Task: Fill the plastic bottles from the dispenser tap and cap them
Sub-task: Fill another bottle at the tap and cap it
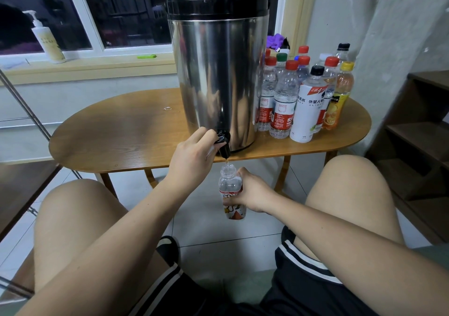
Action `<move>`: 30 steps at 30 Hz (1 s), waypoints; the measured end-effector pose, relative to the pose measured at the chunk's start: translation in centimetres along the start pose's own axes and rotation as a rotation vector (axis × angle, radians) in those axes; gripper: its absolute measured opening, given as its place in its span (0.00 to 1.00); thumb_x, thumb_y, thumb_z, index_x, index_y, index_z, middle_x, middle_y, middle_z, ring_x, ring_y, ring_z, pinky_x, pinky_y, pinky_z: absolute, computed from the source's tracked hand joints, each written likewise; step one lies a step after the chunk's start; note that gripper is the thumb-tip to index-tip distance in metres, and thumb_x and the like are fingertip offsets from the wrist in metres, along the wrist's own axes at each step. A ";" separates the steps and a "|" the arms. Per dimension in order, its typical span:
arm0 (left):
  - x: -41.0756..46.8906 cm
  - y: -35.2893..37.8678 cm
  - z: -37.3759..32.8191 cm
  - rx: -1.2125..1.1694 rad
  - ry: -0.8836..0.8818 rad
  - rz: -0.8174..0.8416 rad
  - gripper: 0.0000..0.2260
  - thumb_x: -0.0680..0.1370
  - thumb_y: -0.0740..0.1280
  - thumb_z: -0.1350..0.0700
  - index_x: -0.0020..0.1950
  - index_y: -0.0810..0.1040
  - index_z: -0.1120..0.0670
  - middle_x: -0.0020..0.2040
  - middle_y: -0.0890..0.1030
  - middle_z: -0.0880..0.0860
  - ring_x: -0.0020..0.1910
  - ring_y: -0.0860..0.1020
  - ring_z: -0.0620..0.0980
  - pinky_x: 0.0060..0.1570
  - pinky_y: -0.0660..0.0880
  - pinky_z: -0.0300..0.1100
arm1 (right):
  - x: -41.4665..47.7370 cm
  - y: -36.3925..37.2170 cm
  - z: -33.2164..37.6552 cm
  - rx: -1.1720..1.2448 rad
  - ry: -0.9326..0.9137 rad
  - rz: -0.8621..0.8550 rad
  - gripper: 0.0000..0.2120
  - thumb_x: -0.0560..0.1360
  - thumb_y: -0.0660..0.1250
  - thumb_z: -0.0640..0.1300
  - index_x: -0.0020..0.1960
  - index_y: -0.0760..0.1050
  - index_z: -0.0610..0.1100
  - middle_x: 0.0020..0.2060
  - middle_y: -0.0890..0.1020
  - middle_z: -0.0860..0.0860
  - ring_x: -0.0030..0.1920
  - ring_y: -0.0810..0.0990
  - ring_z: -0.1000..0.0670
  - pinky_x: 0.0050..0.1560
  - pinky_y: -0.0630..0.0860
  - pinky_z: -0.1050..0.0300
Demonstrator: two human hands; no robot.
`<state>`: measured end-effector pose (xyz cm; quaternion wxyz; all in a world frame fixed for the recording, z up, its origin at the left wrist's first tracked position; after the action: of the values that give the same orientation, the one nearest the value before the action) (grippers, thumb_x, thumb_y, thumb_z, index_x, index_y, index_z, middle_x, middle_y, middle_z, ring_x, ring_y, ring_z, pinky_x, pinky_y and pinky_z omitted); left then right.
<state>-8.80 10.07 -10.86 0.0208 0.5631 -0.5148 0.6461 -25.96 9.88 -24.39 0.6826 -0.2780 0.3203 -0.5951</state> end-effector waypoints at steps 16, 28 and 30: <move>0.0 -0.3 -0.2 0.004 0.014 -0.018 0.14 0.86 0.65 0.51 0.51 0.77 0.62 0.44 0.74 0.55 0.35 0.71 0.61 0.28 0.74 0.56 | 0.2 0.2 -0.1 -0.026 0.007 -0.014 0.39 0.64 0.86 0.61 0.64 0.68 0.49 0.56 0.83 0.50 0.53 0.83 0.46 0.51 0.83 0.48; 0.0 -0.3 -0.2 -0.007 -0.006 -0.007 0.12 0.85 0.68 0.52 0.53 0.77 0.62 0.44 0.73 0.54 0.36 0.71 0.61 0.29 0.74 0.55 | 0.1 0.2 -0.1 -0.033 -0.001 -0.001 0.40 0.65 0.86 0.61 0.66 0.68 0.49 0.60 0.83 0.49 0.56 0.83 0.46 0.56 0.84 0.46; 0.0 -0.3 -0.1 -0.009 -0.008 -0.006 0.11 0.85 0.68 0.53 0.52 0.77 0.61 0.44 0.73 0.54 0.36 0.71 0.61 0.29 0.74 0.55 | 0.2 0.1 -0.1 -0.033 0.000 -0.001 0.40 0.65 0.86 0.61 0.66 0.68 0.49 0.60 0.83 0.49 0.56 0.83 0.46 0.55 0.84 0.46</move>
<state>-8.66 10.27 -10.70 0.0231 0.5672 -0.5162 0.6413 -25.92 9.73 -24.54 0.6775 -0.2895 0.3299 -0.5902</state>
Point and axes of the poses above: each hand's wrist, its own x-axis towards the middle knuckle, its own y-axis out of the palm, z = x × y, the point moved 6 cm from there along x, towards the middle knuckle
